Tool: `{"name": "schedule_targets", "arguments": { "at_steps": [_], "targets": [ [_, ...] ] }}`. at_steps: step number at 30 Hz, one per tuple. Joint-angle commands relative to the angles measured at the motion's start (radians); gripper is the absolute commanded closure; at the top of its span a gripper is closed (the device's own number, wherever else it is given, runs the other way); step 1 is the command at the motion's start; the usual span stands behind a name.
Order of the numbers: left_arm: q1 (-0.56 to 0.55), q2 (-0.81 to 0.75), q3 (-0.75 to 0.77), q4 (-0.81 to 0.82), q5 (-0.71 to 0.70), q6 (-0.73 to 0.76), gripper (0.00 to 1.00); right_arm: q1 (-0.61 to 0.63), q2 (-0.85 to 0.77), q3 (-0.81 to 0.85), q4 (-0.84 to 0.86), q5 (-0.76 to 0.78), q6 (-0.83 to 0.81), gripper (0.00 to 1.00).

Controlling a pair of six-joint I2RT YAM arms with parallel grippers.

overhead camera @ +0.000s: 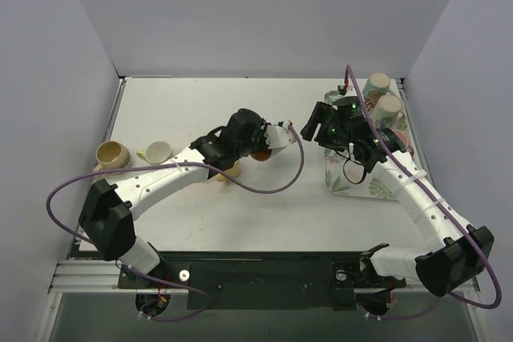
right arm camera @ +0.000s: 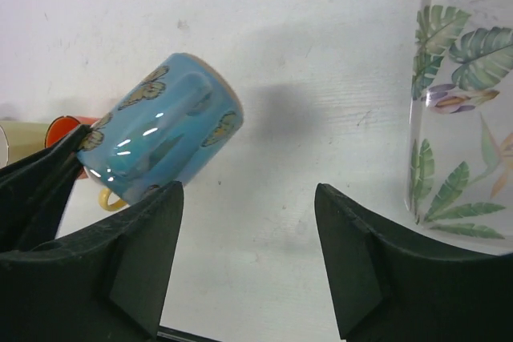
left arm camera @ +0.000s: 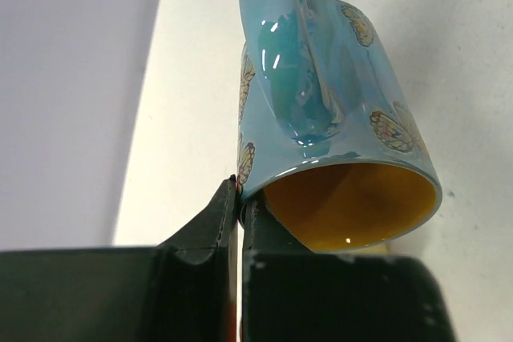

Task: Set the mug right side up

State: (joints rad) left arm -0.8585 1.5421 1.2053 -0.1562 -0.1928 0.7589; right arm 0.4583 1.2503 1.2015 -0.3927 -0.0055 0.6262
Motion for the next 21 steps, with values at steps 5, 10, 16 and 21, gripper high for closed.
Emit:
{"name": "schedule_targets", "arguments": {
  "at_steps": [5, 10, 16, 21],
  "targets": [
    [0.023, -0.046, 0.287, -0.624, 0.22, -0.308, 1.0, -0.007, -0.092, 0.047, -0.104, 0.099, -0.089, 0.3],
    [0.053, -0.086, 0.314, -0.965, 0.317, -0.336, 1.0, -0.006, -0.15, 0.029, -0.155, 0.13, -0.135, 0.11],
    [0.117, -0.204, 0.156, -1.095, 0.288, -0.29, 1.0, -0.007, -0.203, -0.008, -0.167, 0.122, -0.187, 0.05],
    [0.222, -0.218, 0.05, -1.056, 0.276, -0.28, 1.0, -0.006, -0.219, -0.033, -0.166, 0.104, -0.21, 0.03]
  ]
}}
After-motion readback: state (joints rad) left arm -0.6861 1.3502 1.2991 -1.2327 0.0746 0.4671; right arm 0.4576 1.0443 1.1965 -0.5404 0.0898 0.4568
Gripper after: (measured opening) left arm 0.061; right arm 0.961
